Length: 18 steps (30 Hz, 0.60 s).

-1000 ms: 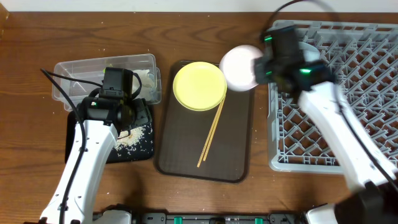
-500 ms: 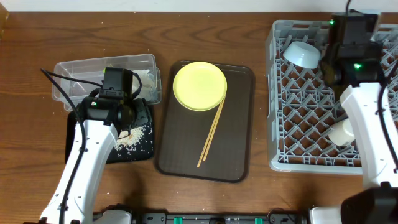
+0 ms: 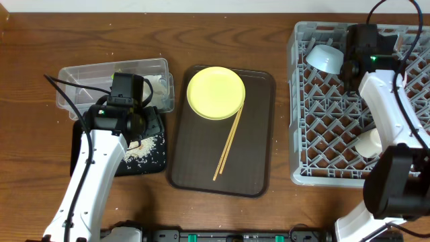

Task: Sort waste into correct bins and load items into the dishwasher rack
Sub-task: 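Carry the white bowl with the right gripper and set it in the rack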

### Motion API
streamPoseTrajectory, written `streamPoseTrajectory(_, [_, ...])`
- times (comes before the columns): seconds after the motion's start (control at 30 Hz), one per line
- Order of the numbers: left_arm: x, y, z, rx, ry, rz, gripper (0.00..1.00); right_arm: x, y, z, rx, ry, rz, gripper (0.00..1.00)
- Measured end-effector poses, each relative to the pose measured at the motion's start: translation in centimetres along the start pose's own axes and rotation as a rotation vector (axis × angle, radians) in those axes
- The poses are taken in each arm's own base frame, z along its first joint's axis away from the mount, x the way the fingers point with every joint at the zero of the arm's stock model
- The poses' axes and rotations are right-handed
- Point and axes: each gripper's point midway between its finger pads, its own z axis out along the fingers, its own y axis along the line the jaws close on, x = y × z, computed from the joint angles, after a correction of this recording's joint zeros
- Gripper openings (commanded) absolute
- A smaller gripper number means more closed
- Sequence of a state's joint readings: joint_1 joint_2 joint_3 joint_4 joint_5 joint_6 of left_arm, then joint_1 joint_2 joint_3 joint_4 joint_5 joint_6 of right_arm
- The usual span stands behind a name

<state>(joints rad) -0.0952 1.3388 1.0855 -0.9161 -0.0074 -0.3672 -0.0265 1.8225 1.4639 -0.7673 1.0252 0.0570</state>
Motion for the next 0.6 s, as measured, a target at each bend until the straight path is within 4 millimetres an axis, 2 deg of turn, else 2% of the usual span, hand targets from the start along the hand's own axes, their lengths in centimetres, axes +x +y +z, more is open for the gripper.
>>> streamPoseTrajectory(0.17, [0.0, 0.0, 0.0, 0.000, -0.001, 0.000, 0.72, 0.0, 0.1, -0.3, 0.014, -0.005, 0.029, 0.01])
streamPoseTrajectory(0.4, [0.0, 0.0, 0.0, 0.000, 0.000, 0.000, 0.72, 0.2, 1.3, -1.1, -0.030, -0.006, 0.017, 0.01])
streamPoseTrajectory(0.6, [0.0, 0.0, 0.0, 0.000, 0.000, 0.000, 0.72, 0.1, 0.6, -1.1, 0.013, -0.013, 0.047, 0.01])
